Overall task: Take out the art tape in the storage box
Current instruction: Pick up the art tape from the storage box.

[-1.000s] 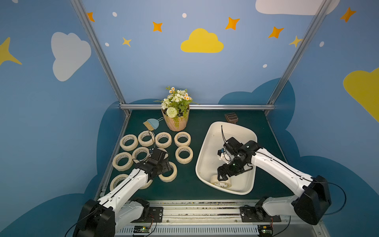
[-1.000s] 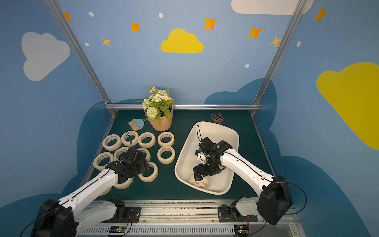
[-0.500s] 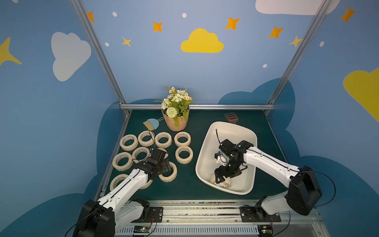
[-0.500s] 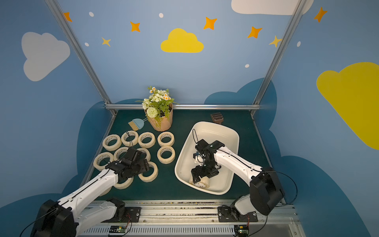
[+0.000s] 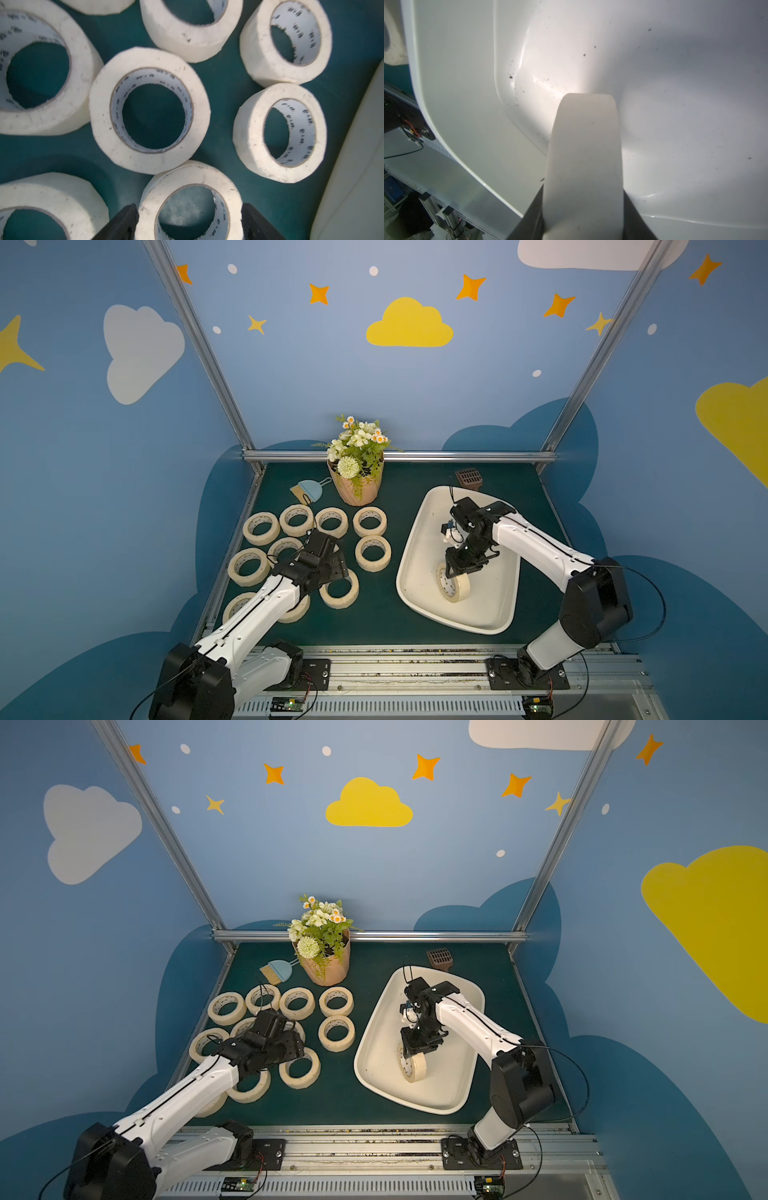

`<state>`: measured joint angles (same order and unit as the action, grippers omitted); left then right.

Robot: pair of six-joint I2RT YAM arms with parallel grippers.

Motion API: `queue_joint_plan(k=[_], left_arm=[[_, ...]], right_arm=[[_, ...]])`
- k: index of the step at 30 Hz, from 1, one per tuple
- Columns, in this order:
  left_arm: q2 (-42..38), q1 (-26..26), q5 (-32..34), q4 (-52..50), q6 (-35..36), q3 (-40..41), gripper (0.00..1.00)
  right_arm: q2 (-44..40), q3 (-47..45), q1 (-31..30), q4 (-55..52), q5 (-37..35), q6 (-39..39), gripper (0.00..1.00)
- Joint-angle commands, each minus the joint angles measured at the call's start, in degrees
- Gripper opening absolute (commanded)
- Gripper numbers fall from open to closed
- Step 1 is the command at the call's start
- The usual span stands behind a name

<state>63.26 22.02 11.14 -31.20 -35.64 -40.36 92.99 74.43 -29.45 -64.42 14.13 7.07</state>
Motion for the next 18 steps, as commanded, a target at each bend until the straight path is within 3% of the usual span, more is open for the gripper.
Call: queue_joint_plan(k=[1, 7, 10, 13, 18], left_arm=[[1.93, 0.79, -1.38, 0.23, 3.59, -3.26, 0.83], [7.4, 7.64, -6.85, 6.3, 9.29, -11.67, 0.85], [10.27, 11.62, -14.85, 15.49, 13.74, -13.46, 0.85], [12.75, 13.44, -21.22, 25.84, 13.52, -12.89, 0.89], [17.68, 14.94, -23.53, 29.62, 13.95, -15.68, 0.92]], right_arm=[[2.31, 4.92, 3.41, -1.35, -1.53, -0.78, 0.0], [5.58, 15.75, 5.86, -2.42, 2.64, 0.14, 0.0], [6.41, 19.97, 6.01, -2.49, 12.71, 0.45, 0.0], [6.34, 21.77, 5.2, -1.04, 20.06, 1.27, 0.0], [5.91, 22.93, 3.01, -0.75, 25.0, 1.09, 0.0]])
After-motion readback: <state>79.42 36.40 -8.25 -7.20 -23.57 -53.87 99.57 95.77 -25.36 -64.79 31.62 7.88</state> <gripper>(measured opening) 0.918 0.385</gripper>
